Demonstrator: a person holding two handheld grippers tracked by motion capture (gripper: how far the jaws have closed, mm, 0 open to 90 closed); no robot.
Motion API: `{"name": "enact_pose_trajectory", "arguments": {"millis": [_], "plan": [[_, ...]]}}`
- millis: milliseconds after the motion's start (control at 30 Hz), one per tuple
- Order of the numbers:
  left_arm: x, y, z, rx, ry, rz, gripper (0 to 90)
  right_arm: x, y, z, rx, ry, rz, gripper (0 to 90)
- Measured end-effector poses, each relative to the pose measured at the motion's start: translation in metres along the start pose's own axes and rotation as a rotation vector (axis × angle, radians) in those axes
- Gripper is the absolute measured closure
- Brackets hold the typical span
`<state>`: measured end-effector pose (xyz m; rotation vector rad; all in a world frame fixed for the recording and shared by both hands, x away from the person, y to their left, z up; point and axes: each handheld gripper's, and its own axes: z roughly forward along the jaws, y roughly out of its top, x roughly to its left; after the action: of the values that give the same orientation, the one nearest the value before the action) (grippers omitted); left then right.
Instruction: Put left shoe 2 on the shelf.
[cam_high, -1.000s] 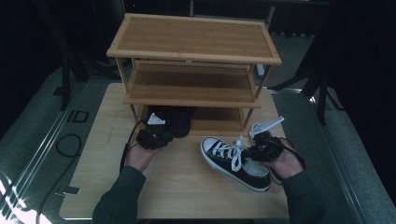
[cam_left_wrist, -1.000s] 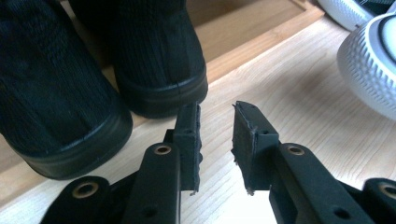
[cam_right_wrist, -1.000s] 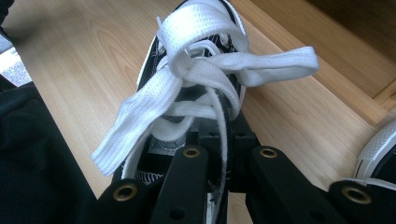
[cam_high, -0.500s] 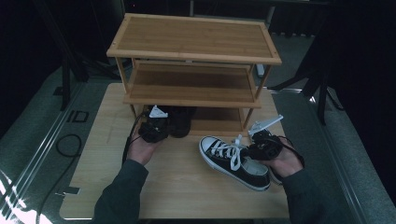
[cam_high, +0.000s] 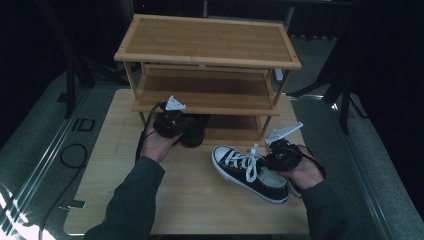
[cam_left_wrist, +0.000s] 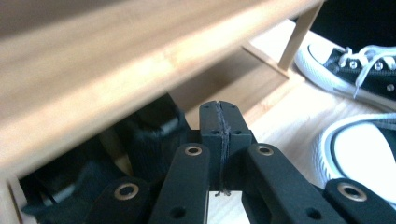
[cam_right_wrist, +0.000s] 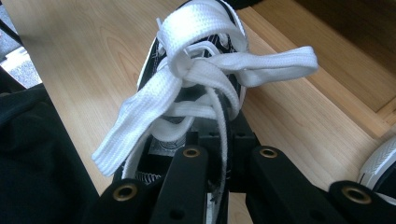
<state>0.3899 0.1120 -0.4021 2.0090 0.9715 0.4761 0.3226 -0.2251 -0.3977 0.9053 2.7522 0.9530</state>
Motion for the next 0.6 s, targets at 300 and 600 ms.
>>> {"name": "enact_pose_trajectory", "arguments": {"millis": [300, 600], "plan": [[0.002, 0.028, 0.005, -0.01, 0.028, 0.002, 89.4, 0.001, 0.003, -0.001, -0.007, 0.004, -0.002, 88.3], [0.007, 0.039, 0.017, -0.013, 0.047, -0.032, 89.4, 0.002, 0.007, -0.007, -0.029, 0.009, -0.011, 88.3]]}}
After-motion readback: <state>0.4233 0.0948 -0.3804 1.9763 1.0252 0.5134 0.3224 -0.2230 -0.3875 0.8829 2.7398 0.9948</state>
